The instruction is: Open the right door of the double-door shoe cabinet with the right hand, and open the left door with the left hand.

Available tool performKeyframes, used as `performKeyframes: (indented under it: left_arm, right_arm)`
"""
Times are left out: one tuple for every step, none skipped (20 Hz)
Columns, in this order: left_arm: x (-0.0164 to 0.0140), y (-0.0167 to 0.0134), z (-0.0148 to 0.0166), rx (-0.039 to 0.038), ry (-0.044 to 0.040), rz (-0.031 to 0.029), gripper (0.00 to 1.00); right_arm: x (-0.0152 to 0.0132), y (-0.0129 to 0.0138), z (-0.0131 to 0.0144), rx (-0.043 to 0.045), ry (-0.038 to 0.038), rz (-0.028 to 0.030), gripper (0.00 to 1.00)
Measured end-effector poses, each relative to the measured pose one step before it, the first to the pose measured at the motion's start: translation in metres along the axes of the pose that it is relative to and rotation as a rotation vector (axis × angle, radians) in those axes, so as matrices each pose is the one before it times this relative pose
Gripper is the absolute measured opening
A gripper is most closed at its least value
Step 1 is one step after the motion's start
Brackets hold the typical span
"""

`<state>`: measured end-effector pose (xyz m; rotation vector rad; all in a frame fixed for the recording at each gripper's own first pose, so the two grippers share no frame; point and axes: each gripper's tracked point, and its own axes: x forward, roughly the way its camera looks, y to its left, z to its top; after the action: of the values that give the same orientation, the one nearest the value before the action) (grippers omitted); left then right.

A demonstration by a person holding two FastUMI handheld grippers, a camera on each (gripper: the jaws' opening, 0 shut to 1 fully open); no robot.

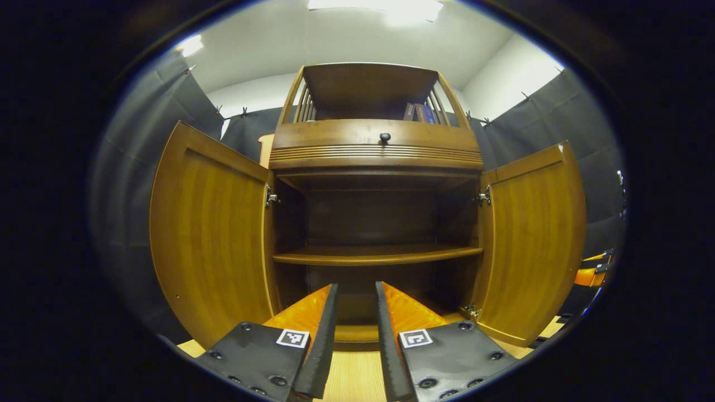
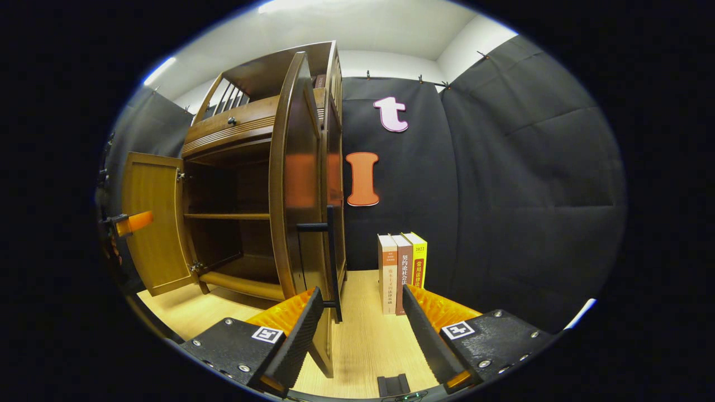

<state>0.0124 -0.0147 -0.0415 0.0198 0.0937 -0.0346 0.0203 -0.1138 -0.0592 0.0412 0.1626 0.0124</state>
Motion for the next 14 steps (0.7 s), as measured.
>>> performKeyframes:
  left_arm:
    - [-0.00240,-0.00448,-0.00441,-0.00330,0.00753,-0.00470,0.47]
    - [-0.00110,-0.00230,-0.00314,-0.00235,0.00660,-0.00095,0.49]
    - [0.00109,0.00008,-0.00323,-0.00217,0.00859,0.00546,0.54]
    - [0.00123,-0.00004,-0.00163,-0.00353,0.00945,0.00658,0.58]
    - [0.00188,0.00084,-0.00240,-0.00527,0.00581,0.00442,0.63]
    - [0.00157,0.00275,0.00087,-0.00323,-0.00044,0.01214,0.67]
    - [-0.00008,0.00320,0.00063,-0.00384,-0.00100,0.01007,0.72]
    - [0.00105,0.00194,-0.00003,-0.00680,-0.00086,0.00576,0.76]
    - [-0.00005,0.00013,-0.00173,-0.00476,0.00232,0.00332,0.80]
    - [0.00007,0.00137,-0.00114,-0.00136,0.00392,0.00511,0.81]
    - [-0.00046,0.00167,-0.00124,0.00249,0.00236,0.00653,0.84]
    - [-0.00060,0.00144,0.00006,0.00709,0.00111,0.00521,0.87]
    - [-0.00071,0.00078,0.00061,0.00876,-0.00488,0.00616,0.90]
    - [0.00052,0.00158,0.00256,0.00878,-0.00922,0.00396,0.93]
  right_arm:
    - [0.00053,0.00022,-0.00025,-0.00361,0.00110,0.00270,0.94]
    - [0.00024,-0.00018,0.00055,-0.00441,-0.00133,0.00283,0.88]
    - [0.00044,-0.00030,-0.00037,-0.00234,0.00014,0.00047,0.94]
    - [0.00046,-0.00018,-0.00057,-0.00029,0.00051,0.00067,0.94]
    - [0.00040,-0.00032,-0.00052,0.00081,0.00118,0.00089,0.94]
    - [-0.00028,-0.00024,-0.00078,0.00013,0.00110,-0.00056,0.94]
    - [-0.00029,0.00026,-0.00106,0.00020,0.00122,-0.00042,0.94]
    - [-0.00020,-0.00001,-0.00091,-0.00109,0.00053,-0.00088,0.94]
    - [-0.00025,0.00019,-0.00083,-0.00223,0.00199,-0.00082,0.94]
    - [0.00037,-0.00023,-0.00077,-0.00269,0.00222,-0.00138,0.94]
    - [-0.00044,-0.00047,-0.00126,-0.00071,0.00276,-0.00168,0.94]
    - [0.00069,-0.00008,-0.00100,0.00221,0.00133,-0.00177,0.94]
    - [0.00011,-0.00004,-0.00048,0.00288,-0.00003,-0.00106,0.94]
    - [-0.00046,-0.00010,-0.00047,0.00225,0.00002,-0.00129,0.94]
